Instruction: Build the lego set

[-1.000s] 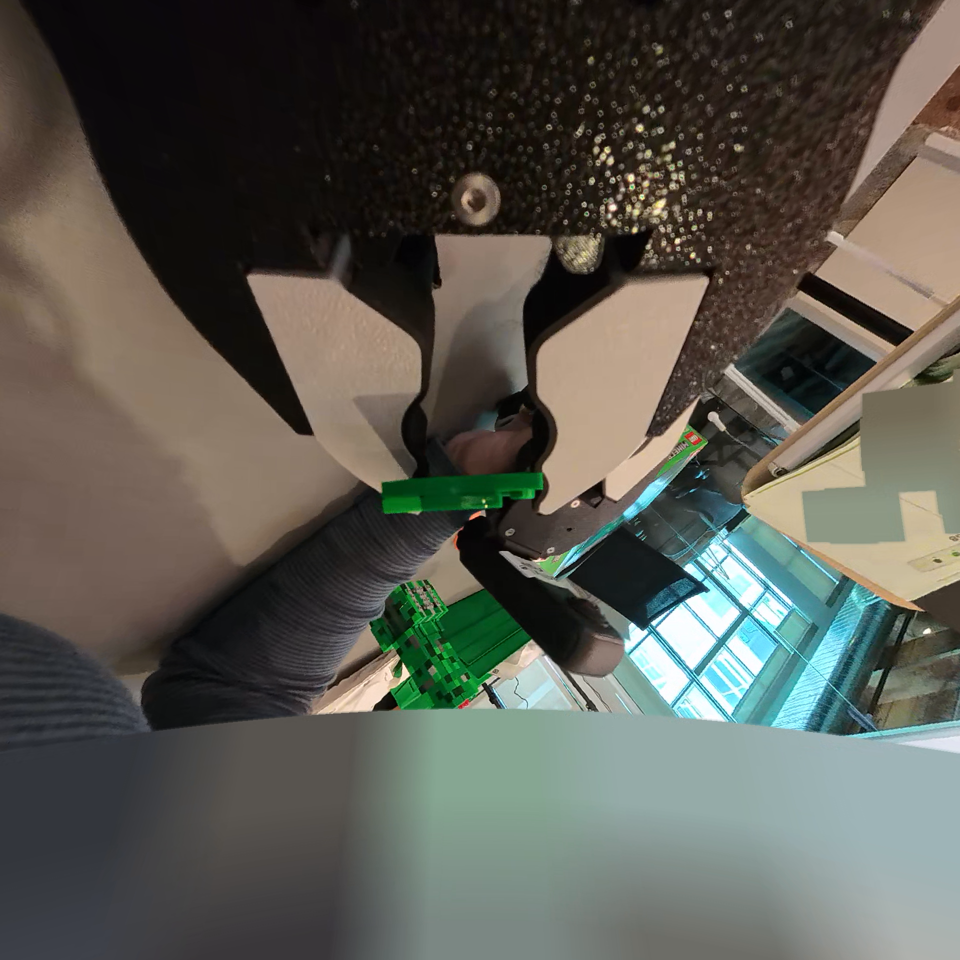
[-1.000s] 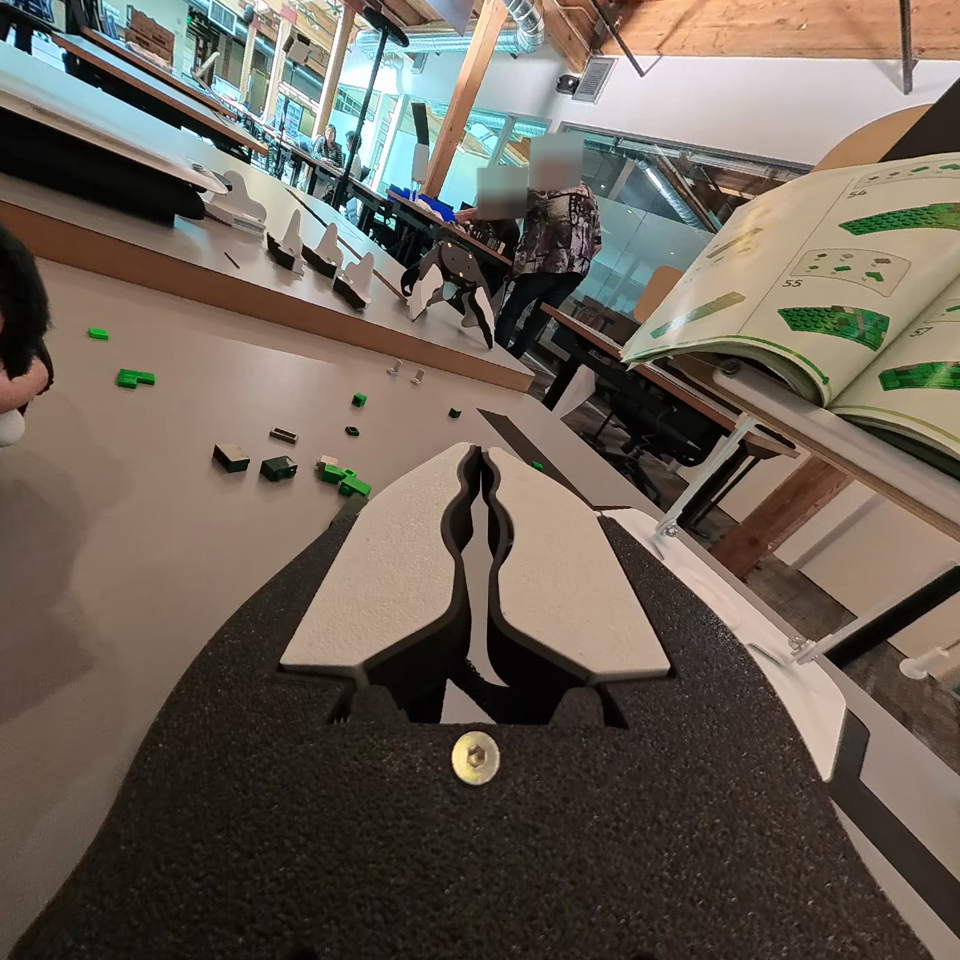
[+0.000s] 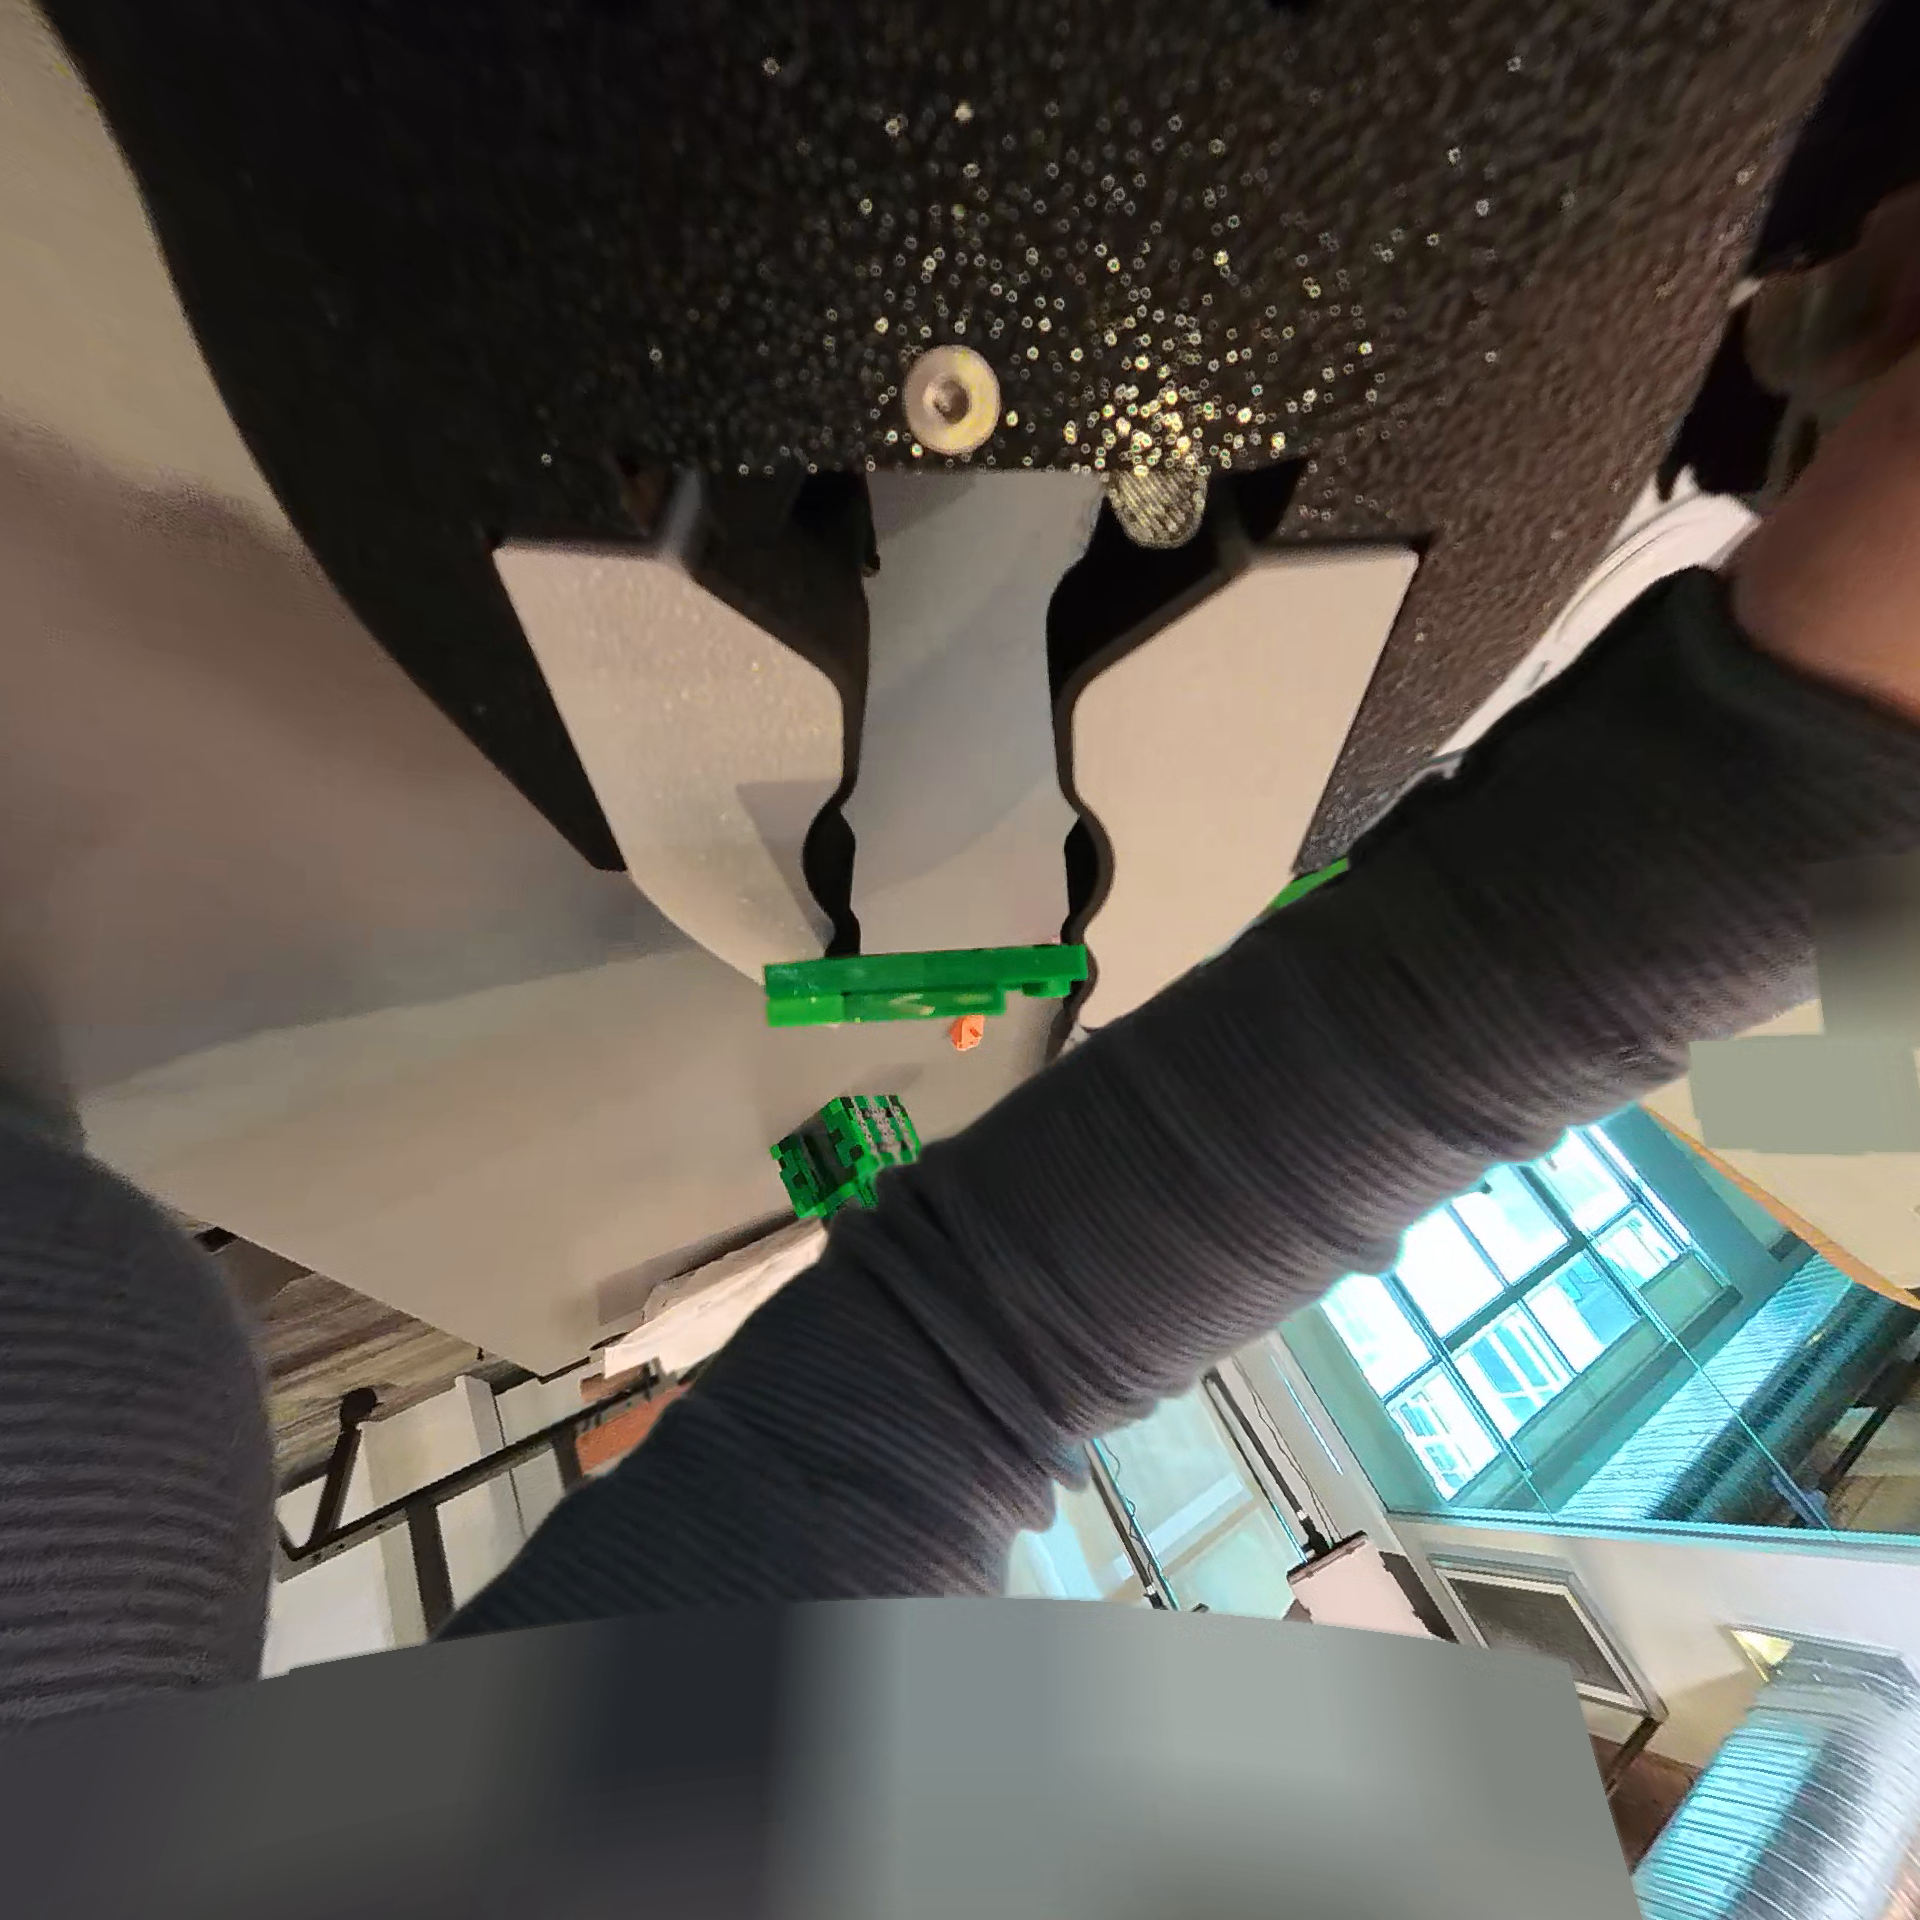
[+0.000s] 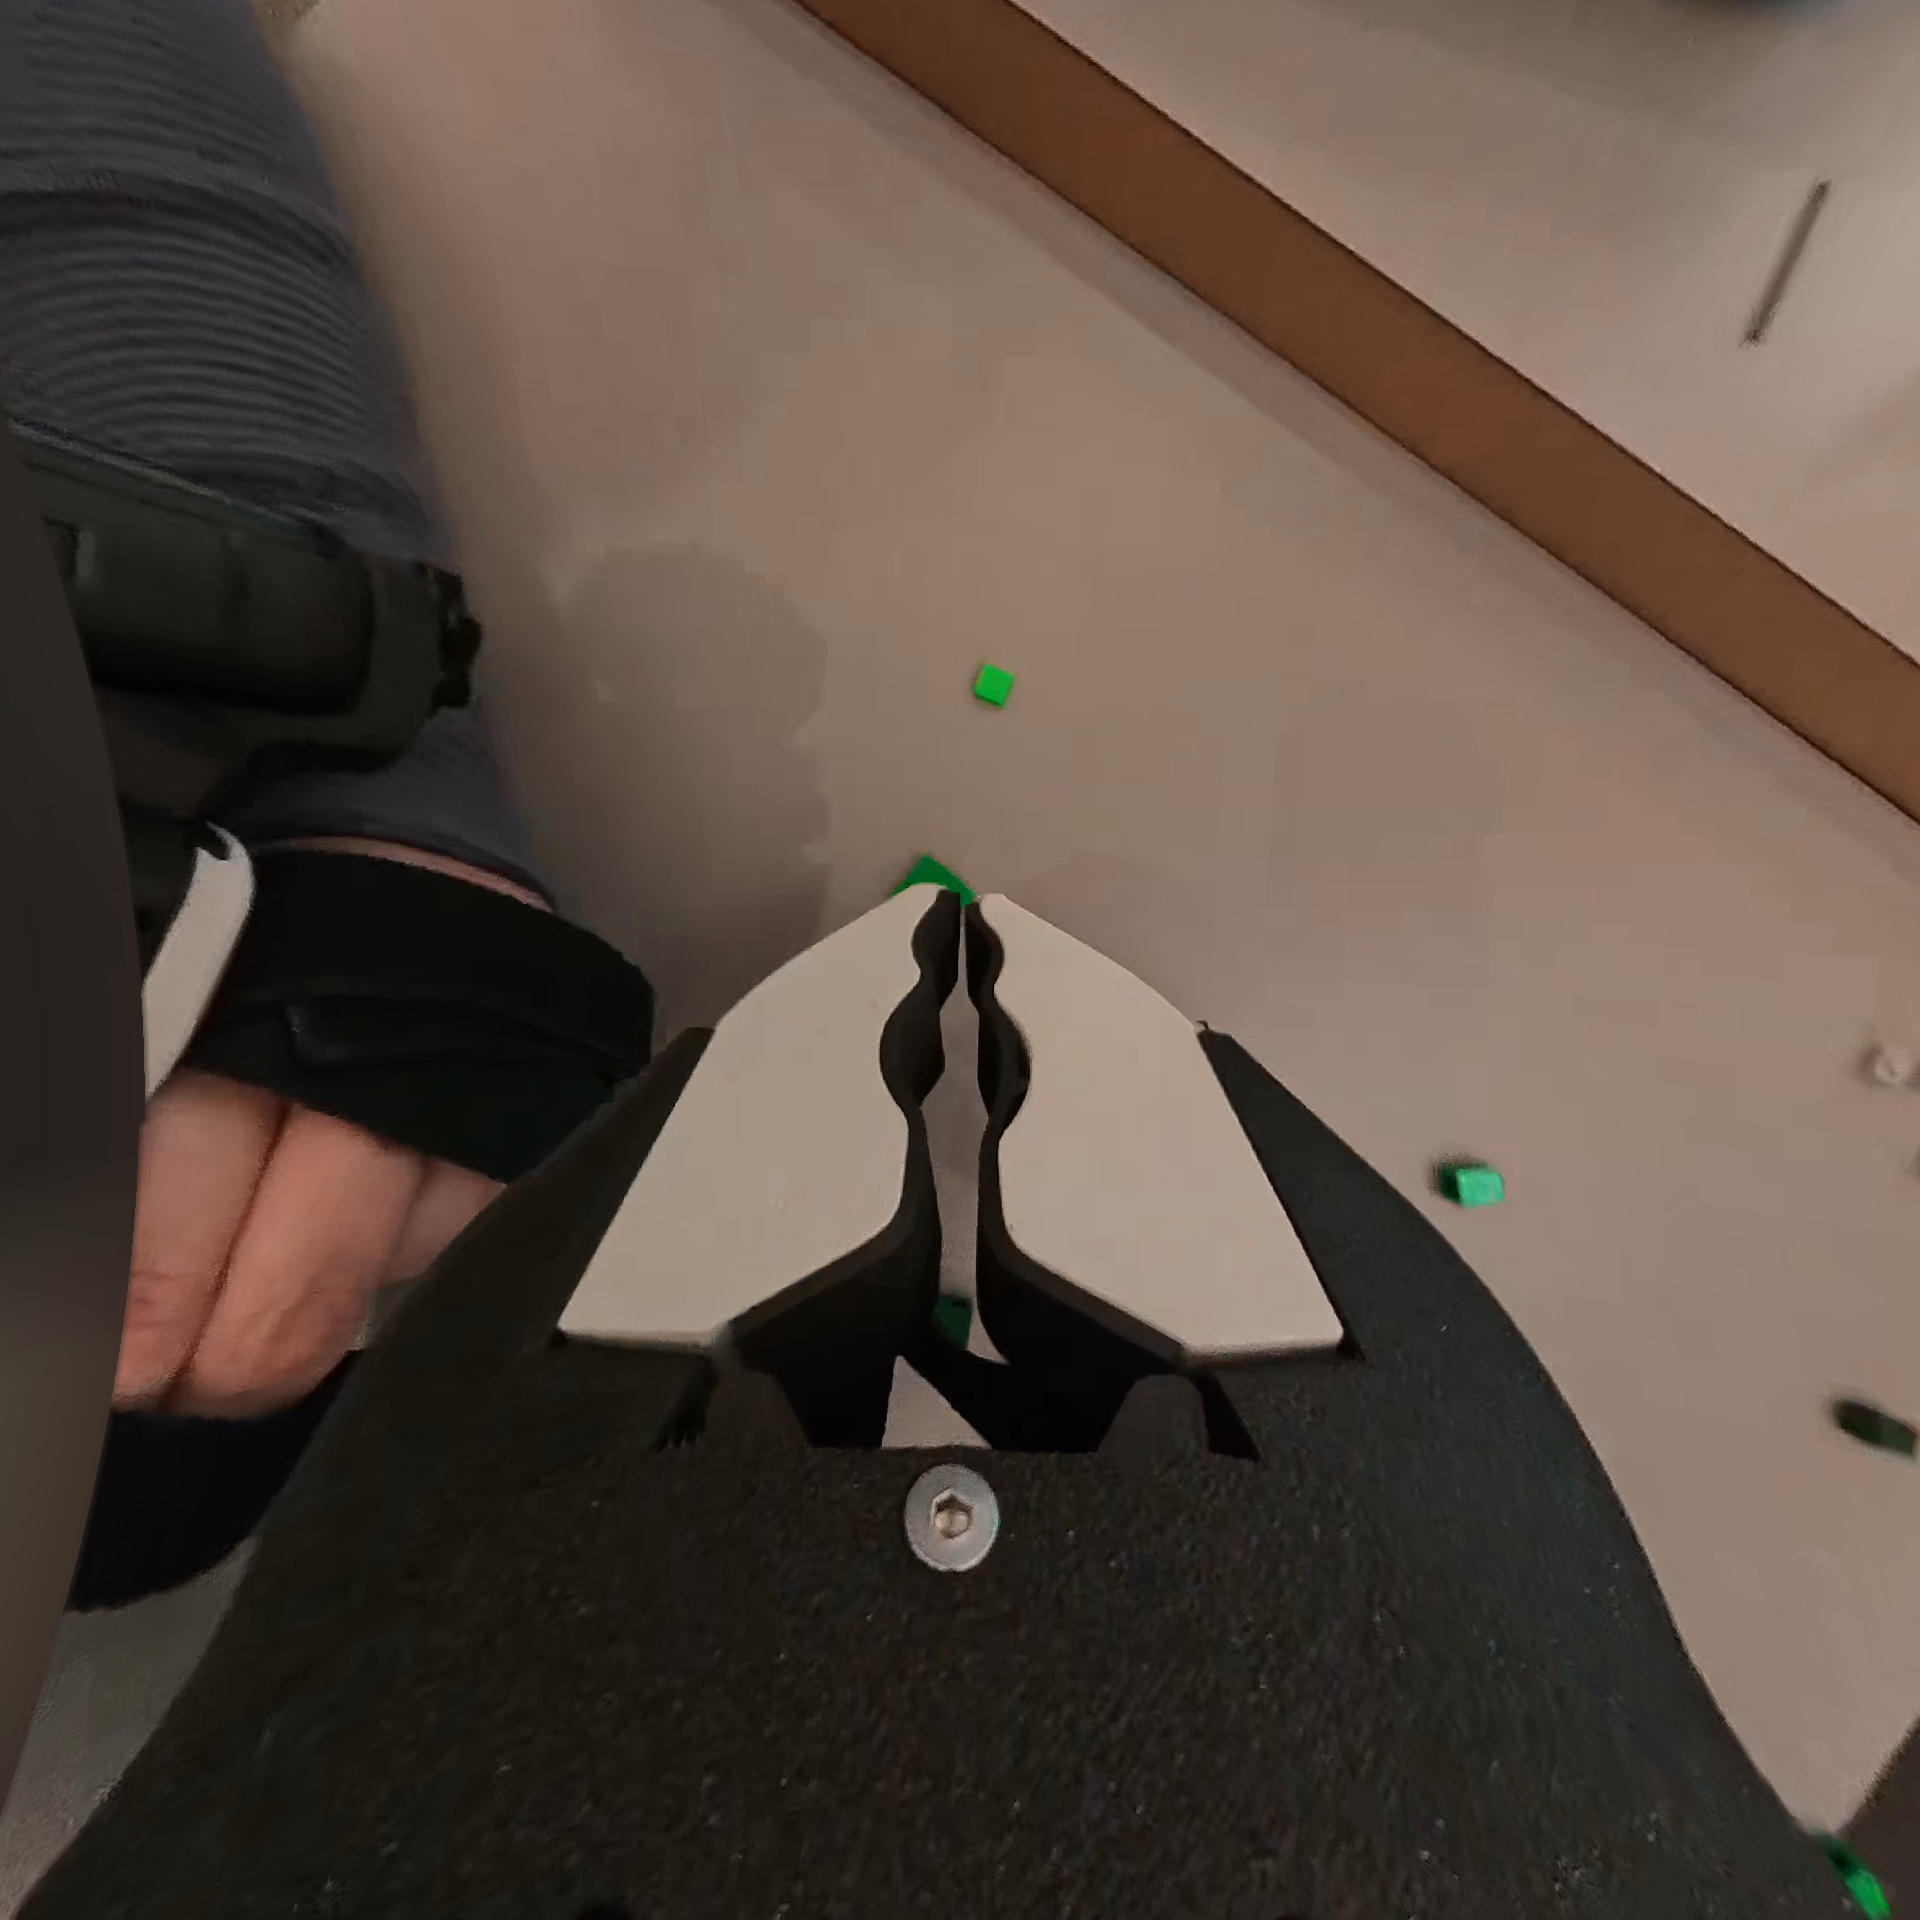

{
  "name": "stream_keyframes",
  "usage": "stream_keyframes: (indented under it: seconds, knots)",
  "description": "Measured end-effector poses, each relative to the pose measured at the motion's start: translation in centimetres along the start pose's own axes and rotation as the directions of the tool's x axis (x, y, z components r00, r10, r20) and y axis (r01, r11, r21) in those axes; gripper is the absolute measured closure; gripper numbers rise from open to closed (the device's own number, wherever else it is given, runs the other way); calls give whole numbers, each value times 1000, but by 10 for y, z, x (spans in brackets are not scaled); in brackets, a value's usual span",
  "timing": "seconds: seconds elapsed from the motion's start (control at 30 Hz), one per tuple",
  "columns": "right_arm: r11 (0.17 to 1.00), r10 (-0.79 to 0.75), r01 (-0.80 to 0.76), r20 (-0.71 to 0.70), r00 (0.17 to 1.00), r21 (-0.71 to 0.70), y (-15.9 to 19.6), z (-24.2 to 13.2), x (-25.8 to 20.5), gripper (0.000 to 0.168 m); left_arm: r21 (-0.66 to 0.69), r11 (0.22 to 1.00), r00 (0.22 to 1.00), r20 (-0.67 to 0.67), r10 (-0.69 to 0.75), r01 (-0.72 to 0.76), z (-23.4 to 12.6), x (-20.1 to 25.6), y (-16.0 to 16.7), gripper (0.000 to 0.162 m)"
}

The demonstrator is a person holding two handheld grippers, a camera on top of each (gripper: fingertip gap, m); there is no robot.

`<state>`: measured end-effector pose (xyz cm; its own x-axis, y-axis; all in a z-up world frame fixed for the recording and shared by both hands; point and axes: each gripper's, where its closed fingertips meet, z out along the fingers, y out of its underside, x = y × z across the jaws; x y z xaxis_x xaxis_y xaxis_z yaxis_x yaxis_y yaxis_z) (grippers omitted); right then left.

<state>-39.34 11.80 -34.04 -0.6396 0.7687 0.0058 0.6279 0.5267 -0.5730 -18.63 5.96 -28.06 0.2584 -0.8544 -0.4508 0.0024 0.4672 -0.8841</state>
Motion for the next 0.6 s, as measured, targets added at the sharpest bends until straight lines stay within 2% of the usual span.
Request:
stream_keyframes:
  seconds: [0.17,0.37,0.5,0.6]
  knots:
    - [996,-79,81,68,995,-34,-5,13,-10,168,-3,1000,1000,-5,6,-6,0,1,0,125]
    - [973,-150,169,130,980,-157,11,22,-16,168,-6,1000,1000,-19,10,-10,2,4,0,125]
    - [951,-219,245,145,965,-188,19,32,-14,168,-9,1000,1000,-19,11,-12,2,4,1,125]
    - [929,-292,326,195,936,-173,18,38,-22,158,-9,1000,1000,-22,9,-9,2,5,1,125]
